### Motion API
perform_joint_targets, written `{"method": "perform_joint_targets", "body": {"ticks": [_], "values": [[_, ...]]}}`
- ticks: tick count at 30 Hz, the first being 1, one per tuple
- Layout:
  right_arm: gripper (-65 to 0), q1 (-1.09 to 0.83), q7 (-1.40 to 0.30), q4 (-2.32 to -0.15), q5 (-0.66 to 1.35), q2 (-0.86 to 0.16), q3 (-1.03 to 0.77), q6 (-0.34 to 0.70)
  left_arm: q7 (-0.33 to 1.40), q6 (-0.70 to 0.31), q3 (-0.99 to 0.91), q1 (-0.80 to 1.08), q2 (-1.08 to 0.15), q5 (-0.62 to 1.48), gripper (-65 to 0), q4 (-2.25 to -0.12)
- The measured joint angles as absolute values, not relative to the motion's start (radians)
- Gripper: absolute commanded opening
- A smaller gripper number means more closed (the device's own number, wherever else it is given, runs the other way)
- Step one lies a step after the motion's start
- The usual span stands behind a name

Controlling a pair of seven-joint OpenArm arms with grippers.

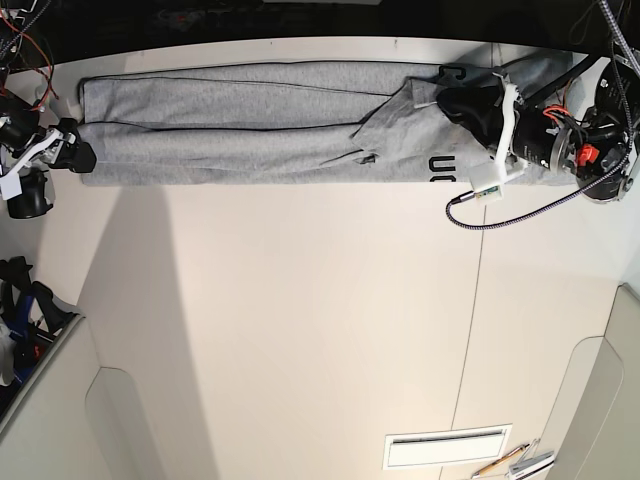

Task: Fold the T-shirt properly
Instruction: 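Grasp the sleeve end with the left gripper and fold it over the body, then release the sleeve and move the right gripper to the shirt's hem end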

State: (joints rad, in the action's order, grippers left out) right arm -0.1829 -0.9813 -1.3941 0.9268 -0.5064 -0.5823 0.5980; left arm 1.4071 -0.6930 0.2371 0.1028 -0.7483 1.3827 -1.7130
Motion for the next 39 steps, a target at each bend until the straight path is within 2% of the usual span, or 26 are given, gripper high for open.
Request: {"method": "perform_joint_targets", "body": {"ticks": [3, 12, 15, 18, 31, 39], "values": [[-30.5, -0.183, -0.981, -1.395, 0.927, -0.506, -0.584, 0.598, 1.407, -0.693, 0.237, 0.102, -0.748, 1.373, -41.9, -1.713], [-30.3, -0.183, -1.046, -1.555, 0.983, -0.508, -0.719, 0.595, 1.407, -0.693, 0.215, 0.104, -0.748, 1.375, -41.8, -1.713], [-20.8, -0.183, -1.061, -1.582, 0.986, -0.532, -0.743, 0.596, 1.406, -0.693, 0.149, 0.105, -0.748, 1.417, -38.6, -1.713], [-20.5, -0.188, -1.065, -1.579, 0.983, -0.564, -0.744, 0.596, 1.407, -0.693, 0.056, 0.105, -0.748, 1.443, -34.7, -1.713], [-20.5, -0.266, -1.067, -1.418, 1.027, -0.57, -0.737, 0.599, 1.411, -0.693, -0.371, 0.113, -0.745, 1.458, -34.4, -1.696], [-20.5, -0.266, -1.065, -1.34, 1.033, -0.538, -0.693, 0.608, 1.415, -0.693, -0.451, 0.113, -0.744, 1.456, -34.4, -1.574]]}}
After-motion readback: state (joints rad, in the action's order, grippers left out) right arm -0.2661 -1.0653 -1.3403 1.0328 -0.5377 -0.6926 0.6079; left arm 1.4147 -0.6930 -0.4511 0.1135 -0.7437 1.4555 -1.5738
